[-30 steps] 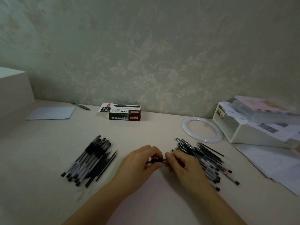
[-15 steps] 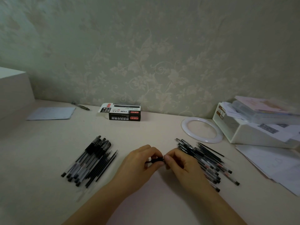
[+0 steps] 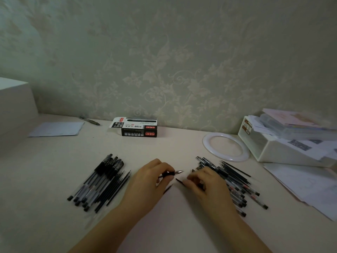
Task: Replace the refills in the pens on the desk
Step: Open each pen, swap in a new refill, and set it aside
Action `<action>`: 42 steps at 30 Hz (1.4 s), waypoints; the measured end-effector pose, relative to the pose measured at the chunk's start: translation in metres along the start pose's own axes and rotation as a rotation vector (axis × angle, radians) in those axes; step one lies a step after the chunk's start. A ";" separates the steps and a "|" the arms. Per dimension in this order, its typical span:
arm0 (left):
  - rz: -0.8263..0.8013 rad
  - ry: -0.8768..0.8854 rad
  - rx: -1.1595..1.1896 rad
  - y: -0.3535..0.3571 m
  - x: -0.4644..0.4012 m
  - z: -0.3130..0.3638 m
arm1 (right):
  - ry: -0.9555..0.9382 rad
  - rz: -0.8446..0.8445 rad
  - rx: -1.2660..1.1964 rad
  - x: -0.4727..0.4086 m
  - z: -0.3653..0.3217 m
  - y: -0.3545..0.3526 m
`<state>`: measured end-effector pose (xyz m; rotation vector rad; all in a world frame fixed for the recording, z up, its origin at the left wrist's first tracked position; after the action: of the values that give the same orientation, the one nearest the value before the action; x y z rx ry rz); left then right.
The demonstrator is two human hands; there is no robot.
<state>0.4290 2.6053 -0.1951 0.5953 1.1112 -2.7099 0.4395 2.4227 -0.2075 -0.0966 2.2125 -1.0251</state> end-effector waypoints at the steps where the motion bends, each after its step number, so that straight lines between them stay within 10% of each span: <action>1: 0.005 -0.025 -0.014 -0.001 -0.001 -0.003 | -0.018 -0.047 0.088 0.001 0.001 0.002; 42: -0.103 -0.038 0.066 0.004 0.000 0.001 | 0.130 0.017 -0.568 -0.002 0.002 0.003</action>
<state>0.4292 2.6014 -0.1970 0.5066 1.0760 -2.8421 0.4424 2.4246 -0.2095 -0.2676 2.5593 -0.3752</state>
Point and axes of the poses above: each hand's wrist, its own x-axis away from the middle knuckle, its own y-axis out of the palm, z = x × y, the point moved 4 cm from there along -x, towards the middle knuckle, and after that the axes turned 12 degrees about -y, right-handed, at the moved point
